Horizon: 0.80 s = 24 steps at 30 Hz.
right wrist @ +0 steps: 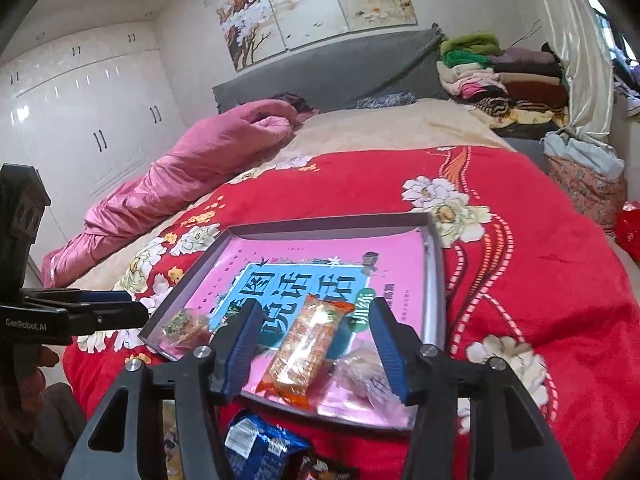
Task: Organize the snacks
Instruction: 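Withdraw both tools from the tray toward the loose snacks beside it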
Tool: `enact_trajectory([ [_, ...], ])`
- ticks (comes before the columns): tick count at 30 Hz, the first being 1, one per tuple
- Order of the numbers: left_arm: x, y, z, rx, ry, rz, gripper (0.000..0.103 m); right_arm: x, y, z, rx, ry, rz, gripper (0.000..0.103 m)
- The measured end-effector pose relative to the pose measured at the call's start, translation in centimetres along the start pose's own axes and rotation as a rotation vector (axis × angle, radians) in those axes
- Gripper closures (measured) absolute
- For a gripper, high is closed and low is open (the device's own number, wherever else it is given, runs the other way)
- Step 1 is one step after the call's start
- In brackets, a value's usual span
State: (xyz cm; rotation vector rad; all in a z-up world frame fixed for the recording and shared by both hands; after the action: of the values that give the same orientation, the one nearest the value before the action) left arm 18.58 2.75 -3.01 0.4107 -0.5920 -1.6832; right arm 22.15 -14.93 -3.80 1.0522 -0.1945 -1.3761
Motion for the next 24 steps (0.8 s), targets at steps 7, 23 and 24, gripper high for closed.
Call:
enact_trajectory([
  [7,1.6,-0.7,-0.1,-0.009,-0.004,-0.026,0.031,0.9,0.2,3.2,0.057,-0.016,-0.035,0.039],
  [23,4.0,-1.1,1.1,0.008,-0.025,-0.071,0.031,2.4,-0.7,7.3,0.107,-0.078,-0.053,0.031],
  [24,4.1,-1.1,1.2,0.009,-0.022,-0.074,0.029,2.3,-0.8,7.5,0.108,-0.078,-0.050,0.031],
])
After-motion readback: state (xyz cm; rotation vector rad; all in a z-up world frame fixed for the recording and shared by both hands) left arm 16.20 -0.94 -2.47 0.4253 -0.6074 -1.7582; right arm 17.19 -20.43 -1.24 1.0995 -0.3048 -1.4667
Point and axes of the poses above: each gripper's, at about its wrist camera, not at the fingertips, and z roughly against the way its jaws point, x to its right, y to its top, the point moved 7 cm from there along -z, roughly the way its jaws point, and after that the axes turned 15 degrees about -z, right-handed, at the moved point
